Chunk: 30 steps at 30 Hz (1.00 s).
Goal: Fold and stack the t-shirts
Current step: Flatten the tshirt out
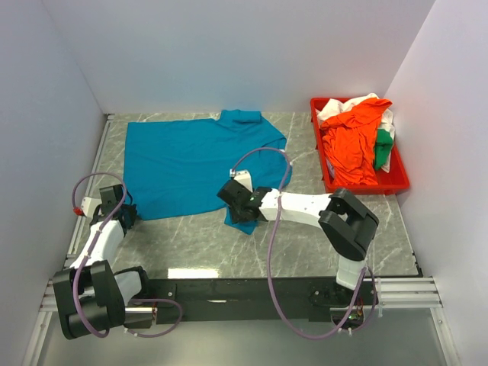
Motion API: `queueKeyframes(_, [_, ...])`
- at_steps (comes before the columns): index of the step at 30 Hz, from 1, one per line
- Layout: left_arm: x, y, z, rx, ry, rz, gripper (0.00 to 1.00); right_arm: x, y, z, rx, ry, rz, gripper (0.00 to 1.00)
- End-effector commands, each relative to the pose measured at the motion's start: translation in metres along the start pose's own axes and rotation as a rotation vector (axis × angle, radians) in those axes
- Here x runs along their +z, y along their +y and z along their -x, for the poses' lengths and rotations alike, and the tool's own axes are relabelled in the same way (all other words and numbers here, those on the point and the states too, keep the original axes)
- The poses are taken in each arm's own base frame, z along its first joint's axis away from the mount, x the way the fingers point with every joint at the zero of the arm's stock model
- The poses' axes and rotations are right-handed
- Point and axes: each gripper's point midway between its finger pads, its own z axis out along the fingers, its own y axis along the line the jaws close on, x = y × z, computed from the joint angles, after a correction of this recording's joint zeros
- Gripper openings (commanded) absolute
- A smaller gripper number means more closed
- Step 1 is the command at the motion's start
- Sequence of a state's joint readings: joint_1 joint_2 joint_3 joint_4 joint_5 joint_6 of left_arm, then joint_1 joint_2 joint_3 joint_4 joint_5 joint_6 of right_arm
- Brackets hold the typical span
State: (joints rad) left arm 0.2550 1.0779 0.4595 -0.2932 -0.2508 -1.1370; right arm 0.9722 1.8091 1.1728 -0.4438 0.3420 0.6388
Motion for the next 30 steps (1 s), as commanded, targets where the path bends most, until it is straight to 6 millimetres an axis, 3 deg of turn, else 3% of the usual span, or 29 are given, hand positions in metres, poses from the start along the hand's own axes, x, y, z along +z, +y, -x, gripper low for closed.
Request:
queueKeyframes(1, [-0.001,-0.006,0.004,0.003,-0.015,-0.039,0.01,-0.001,0.005,0.011,0.013,-0.039,-0.032,0.53])
queueKeyframes(19, [-0.001,-0.003,0.003,0.004,-0.015,-0.031,0.01,0.008,0.019,-0.005,-0.047,-0.004,-0.022,0.48])
queueKeyframes(26, [-0.001,-0.001,0.004,0.007,-0.021,-0.027,0.01,0.009,0.017,-0.010,-0.053,0.006,-0.023,0.36])
queueKeyframes(30, [-0.002,-0.001,0.005,0.006,-0.026,-0.026,0.01,-0.003,0.009,-0.007,-0.029,-0.017,-0.022,0.26])
